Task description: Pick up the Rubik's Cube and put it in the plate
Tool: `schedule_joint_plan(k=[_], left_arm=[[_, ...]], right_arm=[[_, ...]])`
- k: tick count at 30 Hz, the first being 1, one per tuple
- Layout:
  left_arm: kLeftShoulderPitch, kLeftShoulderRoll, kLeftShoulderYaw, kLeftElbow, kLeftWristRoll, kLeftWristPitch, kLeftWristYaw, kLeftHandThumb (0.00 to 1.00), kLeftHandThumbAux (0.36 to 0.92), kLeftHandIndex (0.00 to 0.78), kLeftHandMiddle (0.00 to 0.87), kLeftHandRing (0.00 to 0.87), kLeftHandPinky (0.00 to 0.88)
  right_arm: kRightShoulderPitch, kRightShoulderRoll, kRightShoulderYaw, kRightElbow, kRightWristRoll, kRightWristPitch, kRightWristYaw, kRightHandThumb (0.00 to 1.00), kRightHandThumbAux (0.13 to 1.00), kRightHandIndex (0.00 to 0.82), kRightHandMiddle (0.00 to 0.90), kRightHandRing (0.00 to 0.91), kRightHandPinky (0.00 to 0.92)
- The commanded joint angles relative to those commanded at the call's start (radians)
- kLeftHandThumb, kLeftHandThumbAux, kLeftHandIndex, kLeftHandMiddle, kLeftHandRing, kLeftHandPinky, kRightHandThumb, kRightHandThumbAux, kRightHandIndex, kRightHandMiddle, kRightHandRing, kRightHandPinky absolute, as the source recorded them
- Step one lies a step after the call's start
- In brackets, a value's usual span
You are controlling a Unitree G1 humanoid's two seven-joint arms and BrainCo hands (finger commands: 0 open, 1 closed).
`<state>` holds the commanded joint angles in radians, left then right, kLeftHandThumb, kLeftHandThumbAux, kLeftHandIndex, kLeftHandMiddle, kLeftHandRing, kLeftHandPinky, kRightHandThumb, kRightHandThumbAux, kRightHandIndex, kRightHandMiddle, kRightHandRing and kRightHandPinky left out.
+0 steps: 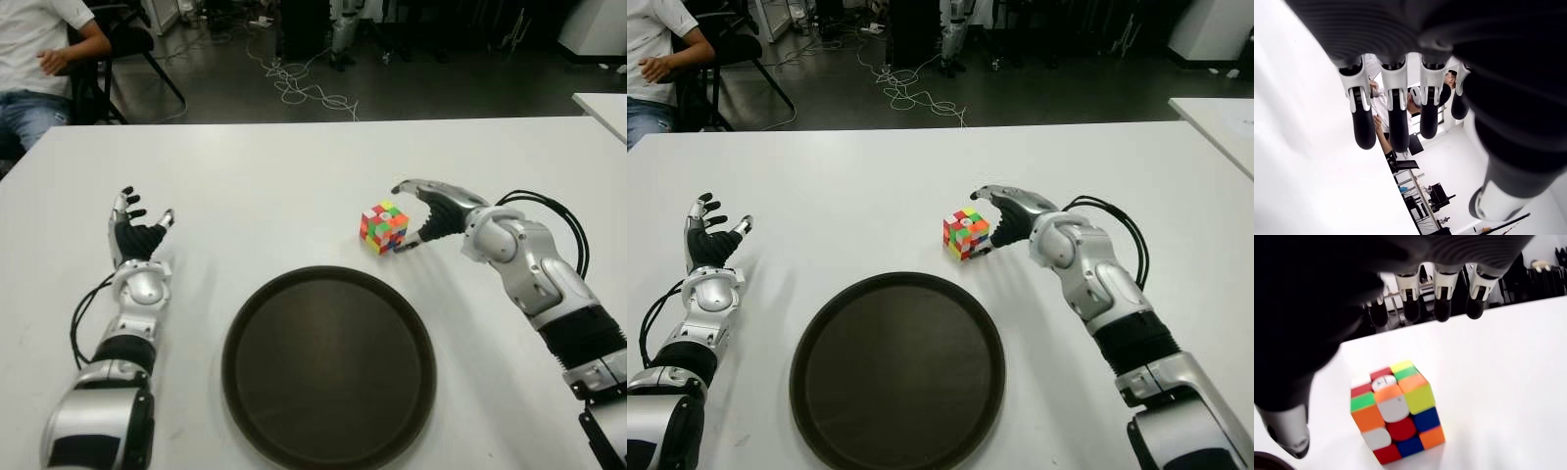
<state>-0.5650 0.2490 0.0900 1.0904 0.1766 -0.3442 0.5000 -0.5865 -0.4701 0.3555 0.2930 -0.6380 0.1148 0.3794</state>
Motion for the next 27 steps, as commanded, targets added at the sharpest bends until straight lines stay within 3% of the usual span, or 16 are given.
schedule_joint_plan(k=[14,27], left_arm=[[0.003,0.0,-0.004,0.002,0.006,-0.009,0.007,0.078,0.758,0.141,0.196,0.212,0.247],[0.002,-0.002,-0.003,0.001,0.001,-0.01,0.002,0.08,0.753,0.148,0.239,0.298,0.389]], right_arm=[[-0.082,0.031,0.017,0.091,0.015,-0.027,-0.003,0.0,0.659,0.0,0.007,0.006,0.01],[-0.11,0.066,0.017,0.165,0.028,-0.093,-0.045,0.0,0.673,0.0,0.009,0.008,0.008]])
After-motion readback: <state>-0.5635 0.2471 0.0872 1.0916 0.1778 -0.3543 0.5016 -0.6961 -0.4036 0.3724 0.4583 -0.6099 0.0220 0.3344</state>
